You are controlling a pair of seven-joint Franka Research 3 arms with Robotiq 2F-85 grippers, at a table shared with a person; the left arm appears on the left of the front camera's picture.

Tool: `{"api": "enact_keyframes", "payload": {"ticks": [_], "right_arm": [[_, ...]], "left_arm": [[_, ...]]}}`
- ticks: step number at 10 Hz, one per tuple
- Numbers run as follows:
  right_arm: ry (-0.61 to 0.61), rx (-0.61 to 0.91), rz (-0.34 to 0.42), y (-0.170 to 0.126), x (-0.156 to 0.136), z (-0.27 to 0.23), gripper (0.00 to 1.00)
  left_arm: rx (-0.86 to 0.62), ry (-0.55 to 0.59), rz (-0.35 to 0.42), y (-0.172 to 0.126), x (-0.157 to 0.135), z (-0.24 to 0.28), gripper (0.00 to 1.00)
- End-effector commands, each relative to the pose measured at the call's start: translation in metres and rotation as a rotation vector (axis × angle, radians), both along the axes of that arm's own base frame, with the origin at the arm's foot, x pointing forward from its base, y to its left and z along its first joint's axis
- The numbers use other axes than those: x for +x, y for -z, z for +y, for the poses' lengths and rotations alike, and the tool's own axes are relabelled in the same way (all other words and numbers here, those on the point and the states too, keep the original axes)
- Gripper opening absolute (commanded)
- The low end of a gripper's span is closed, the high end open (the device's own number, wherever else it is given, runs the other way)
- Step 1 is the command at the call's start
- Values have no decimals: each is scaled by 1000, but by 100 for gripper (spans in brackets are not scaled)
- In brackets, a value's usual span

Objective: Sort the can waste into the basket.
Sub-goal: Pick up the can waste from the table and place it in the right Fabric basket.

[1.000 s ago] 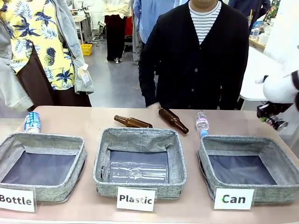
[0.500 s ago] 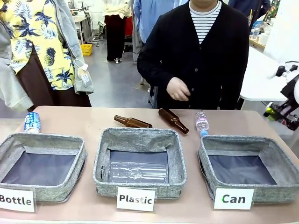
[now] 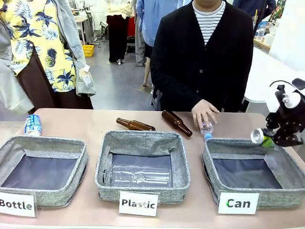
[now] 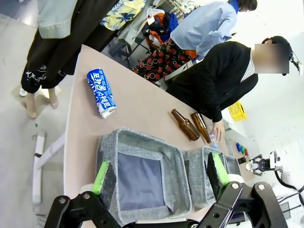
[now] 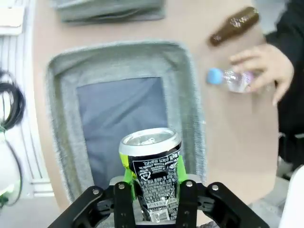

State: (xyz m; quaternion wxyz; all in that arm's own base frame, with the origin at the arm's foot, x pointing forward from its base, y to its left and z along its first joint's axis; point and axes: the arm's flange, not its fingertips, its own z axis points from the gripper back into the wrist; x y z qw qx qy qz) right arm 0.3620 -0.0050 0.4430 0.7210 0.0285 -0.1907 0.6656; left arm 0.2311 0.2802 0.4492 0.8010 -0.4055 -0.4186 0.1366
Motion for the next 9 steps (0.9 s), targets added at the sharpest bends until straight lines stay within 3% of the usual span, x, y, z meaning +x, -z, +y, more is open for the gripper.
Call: {"api": "enact_keyframes", "payload": {"ticks": [1, 4, 5, 6, 9], "right_arm": [[-35, -15, 28, 17, -19, -8, 0], [-77, -19, 60, 16, -16, -5, 0], [-92, -21, 67, 17, -16, -6, 87], [-89, -16, 66, 17, -14, -6, 98], [-64, 9, 80, 17, -11, -8, 100]], "left_arm": [[3, 1, -37, 0, 2, 1, 100], [3, 1, -37, 0, 2, 1, 100], [3, 1, -37, 0, 2, 1, 100], [3, 1, -37, 0, 2, 1, 100], [3, 1, -37, 0, 2, 1, 100]]}}
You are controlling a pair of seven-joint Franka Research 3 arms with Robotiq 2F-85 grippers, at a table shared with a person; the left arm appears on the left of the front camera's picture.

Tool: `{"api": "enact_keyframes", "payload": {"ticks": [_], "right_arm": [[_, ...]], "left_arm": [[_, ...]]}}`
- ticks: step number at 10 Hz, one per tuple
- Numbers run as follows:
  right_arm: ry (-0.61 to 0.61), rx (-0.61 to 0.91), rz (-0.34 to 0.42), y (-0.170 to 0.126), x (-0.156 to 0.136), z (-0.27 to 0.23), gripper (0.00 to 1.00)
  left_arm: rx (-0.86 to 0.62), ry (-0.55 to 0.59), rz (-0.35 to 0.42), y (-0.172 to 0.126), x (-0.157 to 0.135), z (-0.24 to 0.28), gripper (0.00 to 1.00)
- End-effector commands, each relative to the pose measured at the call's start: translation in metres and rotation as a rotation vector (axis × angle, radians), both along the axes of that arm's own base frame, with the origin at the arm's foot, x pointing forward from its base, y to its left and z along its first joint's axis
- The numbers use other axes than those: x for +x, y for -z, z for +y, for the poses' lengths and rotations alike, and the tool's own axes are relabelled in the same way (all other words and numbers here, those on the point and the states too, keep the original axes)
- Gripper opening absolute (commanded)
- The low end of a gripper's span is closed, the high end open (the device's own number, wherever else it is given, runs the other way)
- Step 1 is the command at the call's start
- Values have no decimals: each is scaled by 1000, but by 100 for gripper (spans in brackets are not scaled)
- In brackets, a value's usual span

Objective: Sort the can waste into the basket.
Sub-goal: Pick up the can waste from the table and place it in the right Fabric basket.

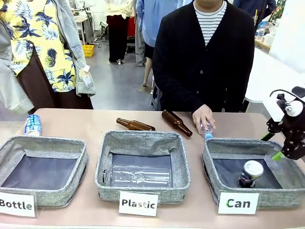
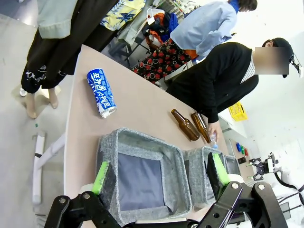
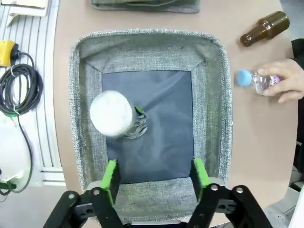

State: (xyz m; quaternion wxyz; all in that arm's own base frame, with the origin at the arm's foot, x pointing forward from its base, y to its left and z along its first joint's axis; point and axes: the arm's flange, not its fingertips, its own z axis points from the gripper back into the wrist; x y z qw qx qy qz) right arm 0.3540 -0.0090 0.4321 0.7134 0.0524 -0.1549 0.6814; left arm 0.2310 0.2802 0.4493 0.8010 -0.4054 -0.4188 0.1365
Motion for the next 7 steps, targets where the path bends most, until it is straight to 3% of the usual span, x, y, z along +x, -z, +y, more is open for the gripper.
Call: {"api": "enact_keyframes", "payload": {"ticks": [1, 4, 6, 7], "right_arm": [[-5, 35, -1, 6, -2, -4, 100], [84, 137, 48, -1, 7, -13, 100], [212, 371, 220, -16, 20, -35, 100], [633, 658, 389, -34, 32, -45, 100]], "left_arm": [[3, 1, -37, 0, 2, 1, 100], [3, 1, -37, 0, 2, 1, 100], [3, 1, -37, 0, 2, 1, 100], [3, 1, -37, 0, 2, 1, 100]]}}
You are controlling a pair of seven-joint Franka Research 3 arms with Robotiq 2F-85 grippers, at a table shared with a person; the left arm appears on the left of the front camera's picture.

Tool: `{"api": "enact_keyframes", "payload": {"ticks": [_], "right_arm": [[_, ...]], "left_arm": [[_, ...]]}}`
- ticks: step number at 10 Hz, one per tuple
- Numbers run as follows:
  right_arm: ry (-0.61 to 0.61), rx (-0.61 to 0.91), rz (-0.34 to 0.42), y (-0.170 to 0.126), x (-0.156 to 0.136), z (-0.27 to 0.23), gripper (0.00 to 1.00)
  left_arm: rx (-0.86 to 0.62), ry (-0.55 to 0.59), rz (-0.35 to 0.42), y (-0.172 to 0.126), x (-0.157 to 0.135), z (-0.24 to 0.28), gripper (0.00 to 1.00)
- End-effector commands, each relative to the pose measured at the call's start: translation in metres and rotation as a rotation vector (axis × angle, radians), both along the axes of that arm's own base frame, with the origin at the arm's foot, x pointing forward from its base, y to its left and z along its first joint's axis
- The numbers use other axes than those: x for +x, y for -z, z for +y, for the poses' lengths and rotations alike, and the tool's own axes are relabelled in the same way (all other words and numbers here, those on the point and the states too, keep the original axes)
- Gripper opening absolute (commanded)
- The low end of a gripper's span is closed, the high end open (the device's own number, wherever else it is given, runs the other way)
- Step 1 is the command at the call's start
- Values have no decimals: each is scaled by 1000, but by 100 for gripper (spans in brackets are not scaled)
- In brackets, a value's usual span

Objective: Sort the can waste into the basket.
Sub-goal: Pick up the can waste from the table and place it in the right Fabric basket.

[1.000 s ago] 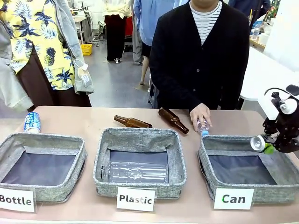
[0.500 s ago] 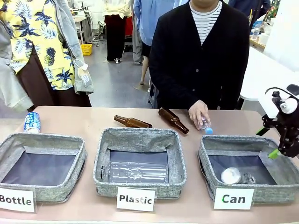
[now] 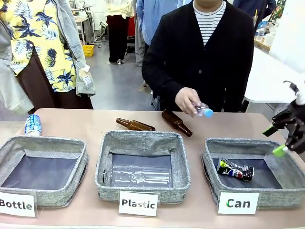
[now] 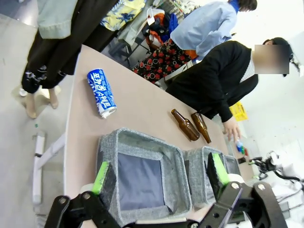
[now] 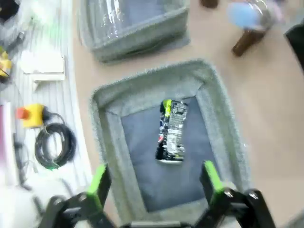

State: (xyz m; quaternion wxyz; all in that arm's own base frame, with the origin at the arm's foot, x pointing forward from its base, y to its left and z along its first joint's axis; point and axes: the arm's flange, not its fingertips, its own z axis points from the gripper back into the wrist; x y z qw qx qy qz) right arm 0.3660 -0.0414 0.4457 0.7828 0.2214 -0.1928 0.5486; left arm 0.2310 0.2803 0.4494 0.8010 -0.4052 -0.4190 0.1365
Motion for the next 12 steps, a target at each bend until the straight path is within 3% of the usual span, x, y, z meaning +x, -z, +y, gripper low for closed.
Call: {"api": "enact_keyframes", "payload": {"ticks": [1, 4, 5, 7, 9, 10, 11, 12], "right_arm": [[670, 483, 367, -30, 29, -29, 100], [810, 1051, 796, -30, 46, -111, 100], [913, 1184, 846, -21, 50, -130, 100], [1092, 1315, 875, -8, 53, -139, 100], [1171, 1253, 865, -4, 61, -125, 100], [1188, 1206, 805, -4, 66, -118, 100], [812, 856, 847, 12, 57, -154, 100], [812, 856, 847, 12, 57, -154, 100]], "left_arm": [[2, 2, -36, 1, 2, 1, 100], [2, 2, -36, 1, 2, 1, 100], [2, 2, -36, 1, 2, 1, 100], [2, 2, -36, 1, 2, 1, 100], [2, 2, -36, 1, 2, 1, 100], [2, 2, -36, 1, 2, 1, 100], [2, 2, -36, 1, 2, 1, 100], [2, 2, -36, 1, 2, 1, 100]]}}
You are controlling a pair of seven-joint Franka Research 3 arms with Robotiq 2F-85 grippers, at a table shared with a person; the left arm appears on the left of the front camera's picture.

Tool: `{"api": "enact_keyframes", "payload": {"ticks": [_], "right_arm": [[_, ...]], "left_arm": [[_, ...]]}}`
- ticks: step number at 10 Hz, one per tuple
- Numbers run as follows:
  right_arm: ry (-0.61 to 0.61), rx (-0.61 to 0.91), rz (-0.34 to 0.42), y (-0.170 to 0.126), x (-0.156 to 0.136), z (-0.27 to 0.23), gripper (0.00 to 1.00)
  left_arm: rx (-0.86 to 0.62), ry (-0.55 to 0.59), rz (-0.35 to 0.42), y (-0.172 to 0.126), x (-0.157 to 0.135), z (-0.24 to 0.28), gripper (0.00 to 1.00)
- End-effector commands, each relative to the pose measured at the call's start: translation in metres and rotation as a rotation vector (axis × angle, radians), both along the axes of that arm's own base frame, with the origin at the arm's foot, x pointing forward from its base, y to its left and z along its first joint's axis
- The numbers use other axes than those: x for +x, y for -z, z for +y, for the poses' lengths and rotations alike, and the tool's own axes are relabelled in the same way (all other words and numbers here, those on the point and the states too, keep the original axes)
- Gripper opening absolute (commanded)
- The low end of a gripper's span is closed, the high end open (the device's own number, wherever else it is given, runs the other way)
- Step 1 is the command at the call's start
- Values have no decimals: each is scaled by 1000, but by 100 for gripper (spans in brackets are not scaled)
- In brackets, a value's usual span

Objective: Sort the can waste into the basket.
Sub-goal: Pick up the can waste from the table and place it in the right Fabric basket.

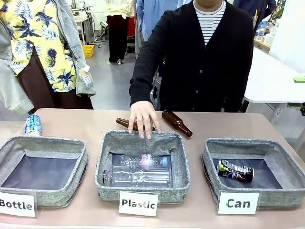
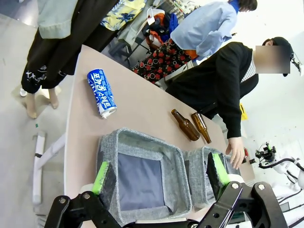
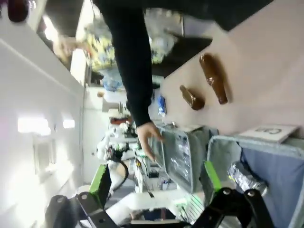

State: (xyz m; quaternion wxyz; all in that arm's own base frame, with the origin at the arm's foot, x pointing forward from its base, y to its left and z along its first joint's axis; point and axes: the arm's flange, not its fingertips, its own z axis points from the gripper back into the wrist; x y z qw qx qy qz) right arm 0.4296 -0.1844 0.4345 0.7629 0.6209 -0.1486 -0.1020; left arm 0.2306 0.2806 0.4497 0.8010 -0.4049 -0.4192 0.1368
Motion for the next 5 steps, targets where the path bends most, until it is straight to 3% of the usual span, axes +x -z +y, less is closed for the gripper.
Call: {"api": "enact_keyframes", "payload": {"ticks": [1, 5], "right_arm": [[-106, -46, -53, 1, -6, -11, 100], [-106, -46, -53, 1, -6, -11, 100]], "left_arm": [[2, 3, -36, 1, 2, 1, 100], [2, 3, -36, 1, 2, 1, 100]]}}
